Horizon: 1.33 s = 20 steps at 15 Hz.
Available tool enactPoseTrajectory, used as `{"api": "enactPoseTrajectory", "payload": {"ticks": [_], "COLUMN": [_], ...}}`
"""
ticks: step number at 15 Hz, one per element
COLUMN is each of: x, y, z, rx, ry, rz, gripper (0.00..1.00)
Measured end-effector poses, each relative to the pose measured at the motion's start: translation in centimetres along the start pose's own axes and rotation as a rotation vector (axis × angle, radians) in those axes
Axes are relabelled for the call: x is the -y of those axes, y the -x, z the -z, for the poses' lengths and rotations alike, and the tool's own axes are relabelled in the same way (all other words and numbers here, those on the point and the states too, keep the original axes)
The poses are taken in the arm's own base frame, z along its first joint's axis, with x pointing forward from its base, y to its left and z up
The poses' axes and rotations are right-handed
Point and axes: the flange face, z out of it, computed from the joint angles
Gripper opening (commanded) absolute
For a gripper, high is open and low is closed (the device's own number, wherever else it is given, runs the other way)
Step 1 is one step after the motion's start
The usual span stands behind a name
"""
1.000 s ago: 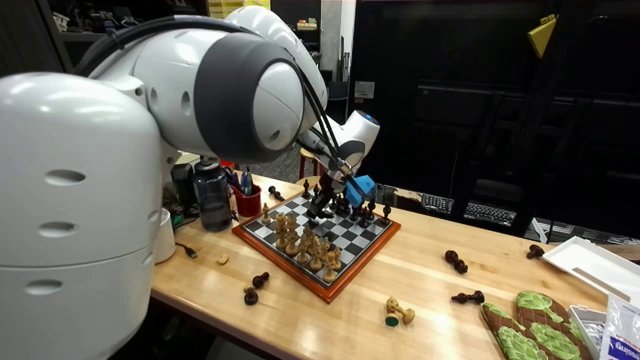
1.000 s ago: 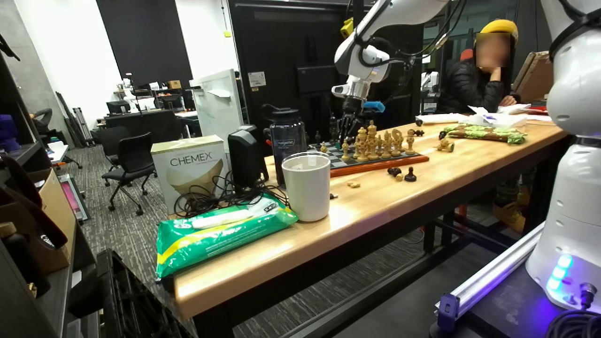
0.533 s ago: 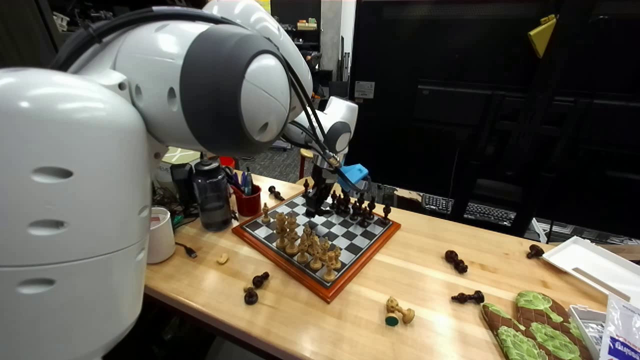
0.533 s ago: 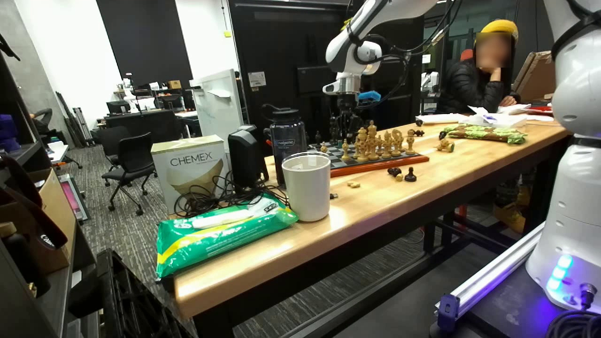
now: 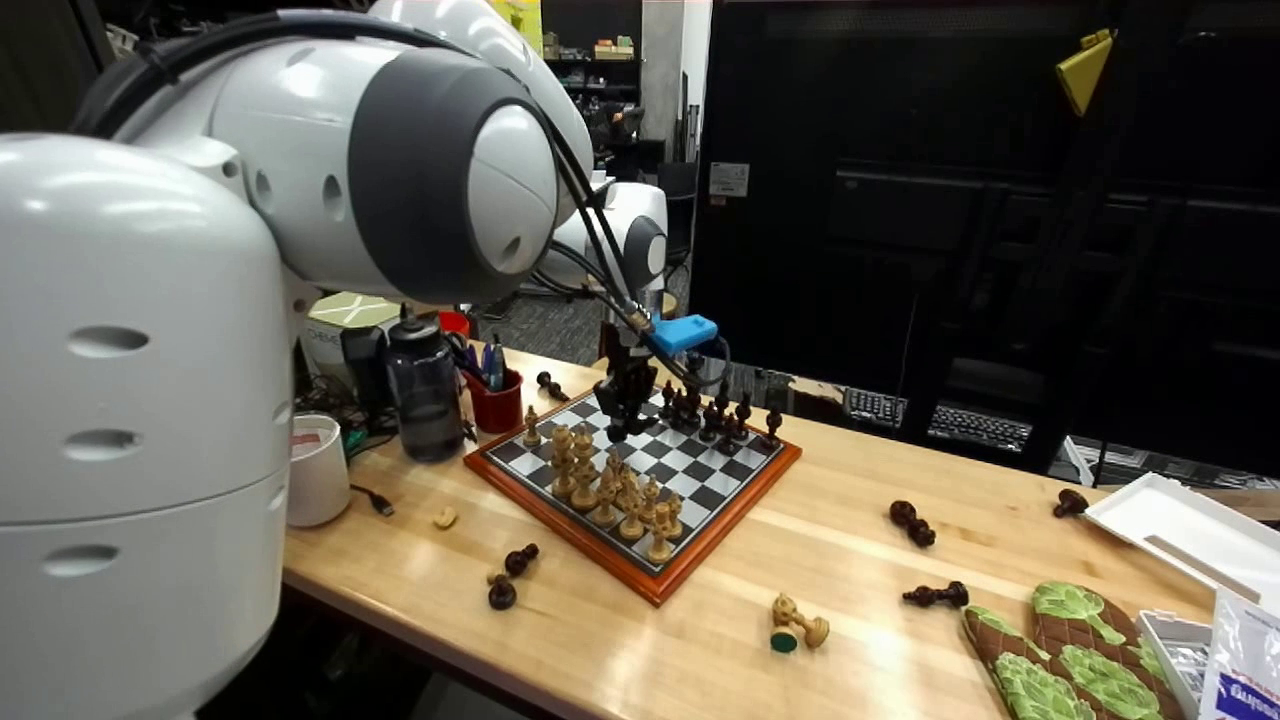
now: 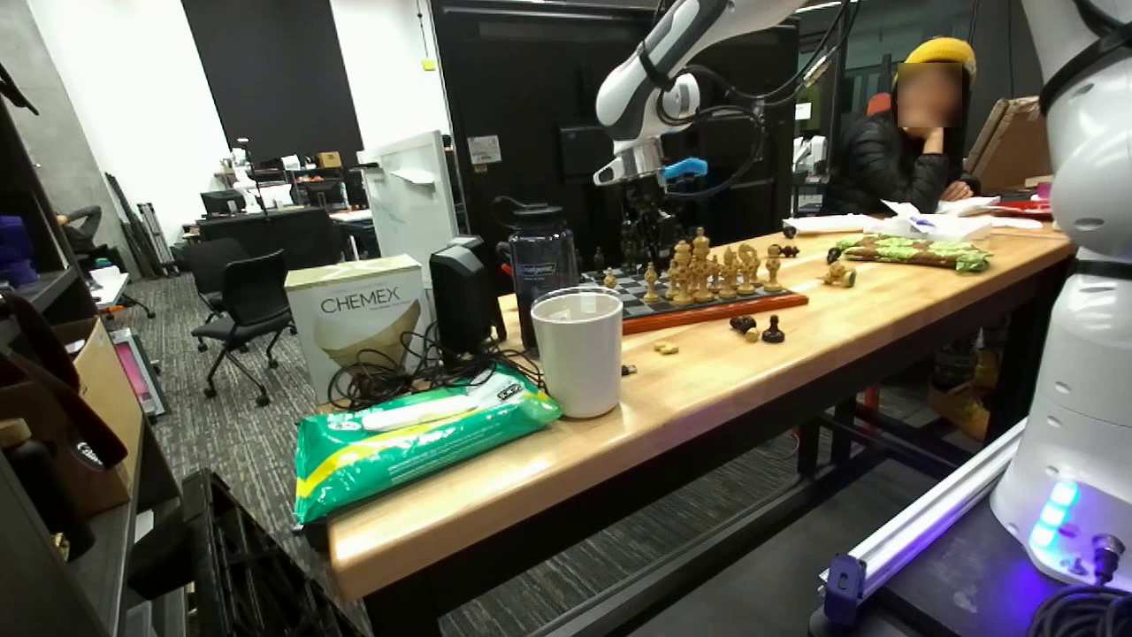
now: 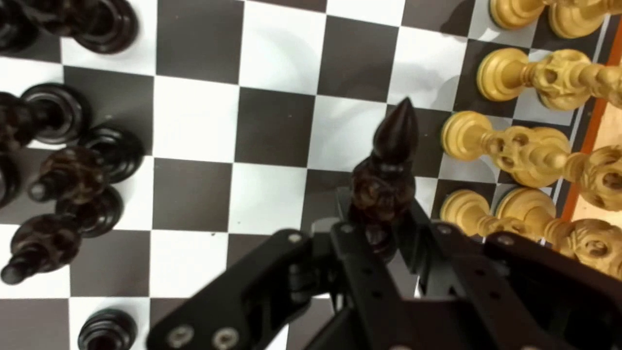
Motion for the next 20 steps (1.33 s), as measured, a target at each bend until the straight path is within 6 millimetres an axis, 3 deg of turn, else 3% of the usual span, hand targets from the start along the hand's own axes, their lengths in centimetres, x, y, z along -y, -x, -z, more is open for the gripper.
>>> {"api": "enactPoseTrajectory", "payload": {"ticks": [8, 20], "x": [0.9, -0.9], "y": [-4.1, -7.9], "z": [-0.8, -4.1], "rx": [0.289, 0.688], "ry": [-0.029, 0.100], "rz": [0.006, 0.035], "gripper": [0.06, 0.06]}}
